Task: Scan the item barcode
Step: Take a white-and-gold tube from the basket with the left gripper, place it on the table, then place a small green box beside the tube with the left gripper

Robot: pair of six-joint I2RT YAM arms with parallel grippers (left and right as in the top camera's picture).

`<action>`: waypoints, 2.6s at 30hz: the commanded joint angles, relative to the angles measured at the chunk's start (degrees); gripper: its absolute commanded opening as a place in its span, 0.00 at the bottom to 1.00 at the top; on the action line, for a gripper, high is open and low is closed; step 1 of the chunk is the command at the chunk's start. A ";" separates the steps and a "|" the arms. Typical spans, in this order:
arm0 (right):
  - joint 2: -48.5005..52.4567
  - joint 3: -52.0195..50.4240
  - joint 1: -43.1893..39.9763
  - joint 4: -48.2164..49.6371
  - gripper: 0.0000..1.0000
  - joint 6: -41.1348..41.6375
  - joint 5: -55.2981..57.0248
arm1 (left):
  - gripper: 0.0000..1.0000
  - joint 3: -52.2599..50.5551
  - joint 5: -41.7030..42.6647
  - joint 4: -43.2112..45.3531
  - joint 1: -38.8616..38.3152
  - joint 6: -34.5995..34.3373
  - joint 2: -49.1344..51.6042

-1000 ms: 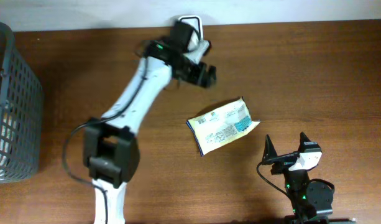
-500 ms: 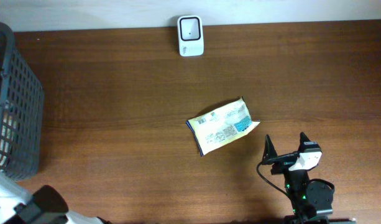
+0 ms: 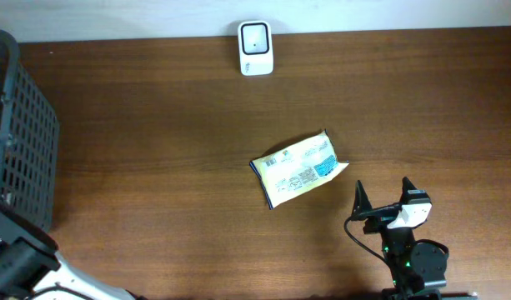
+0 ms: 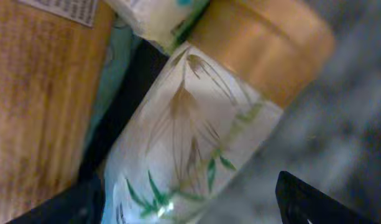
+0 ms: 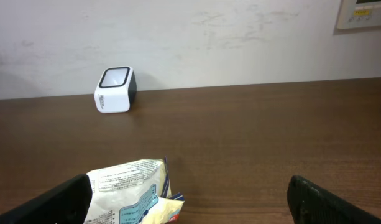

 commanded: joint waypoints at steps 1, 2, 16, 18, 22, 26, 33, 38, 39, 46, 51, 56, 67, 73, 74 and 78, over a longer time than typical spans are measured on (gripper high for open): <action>-0.37 -0.42 -0.15 -0.20 0.99 0.13 0.68 | 0.73 -0.48 0.22 0.59 0.13 1.88 3.69; -0.37 -0.42 -0.15 -0.20 0.99 0.13 0.68 | 0.68 -0.48 0.20 0.90 0.13 1.86 4.57; -0.37 -0.42 -0.15 -0.20 0.99 0.13 0.68 | 0.00 21.51 11.87 -1.03 -0.59 -6.05 -16.50; -0.37 -0.42 -0.15 -0.20 0.99 0.13 0.68 | 0.00 23.74 14.71 -3.41 -5.73 -10.12 -29.55; -0.37 -0.42 -0.15 -0.20 0.99 0.13 0.68 | 0.00 22.56 17.81 -17.90 -31.08 -14.32 -33.73; -0.37 -0.42 -0.15 -0.20 0.99 0.13 0.68 | 0.00 13.35 17.64 -20.15 -50.66 -14.32 -24.90; -0.37 -0.42 -0.15 -0.20 0.99 0.13 0.68 | 0.00 7.63 16.70 -19.63 -67.30 -20.28 2.14; -0.37 -0.42 -0.15 -0.20 0.99 0.13 0.68 | 0.61 7.69 13.09 -15.85 -68.35 -21.70 7.41; -0.37 -0.42 -0.15 -0.20 0.99 0.13 0.68 | 0.99 9.03 13.11 -15.93 -68.35 -21.68 7.19; -0.37 -0.42 -0.15 -0.20 0.99 0.13 0.68 | 0.99 37.92 -1.97 -22.75 -62.75 -18.21 -7.80; -0.37 -0.42 -0.15 -0.20 0.99 0.13 0.68 | 0.96 42.12 -8.87 -22.97 -39.78 -21.31 -17.25; -0.37 -0.42 -0.15 -0.20 0.99 0.13 0.68 | 0.95 42.07 -8.83 -25.66 -18.75 -21.88 -14.23; -0.37 -0.42 -0.15 -0.20 0.99 0.13 0.68 | 0.89 42.07 -0.87 -20.28 -8.70 -15.39 10.60; -0.37 -0.42 -0.15 -0.20 0.98 0.13 0.68 | 0.74 42.07 6.45 -19.63 -7.96 -5.81 22.27; -0.37 -0.42 -0.15 -0.20 0.99 0.13 0.68 | 0.70 42.07 6.45 -19.58 -7.96 -5.01 23.71; -0.37 -0.42 -0.15 -0.20 0.99 0.13 0.68 | 0.64 42.07 6.45 -19.45 -7.96 -3.10 28.81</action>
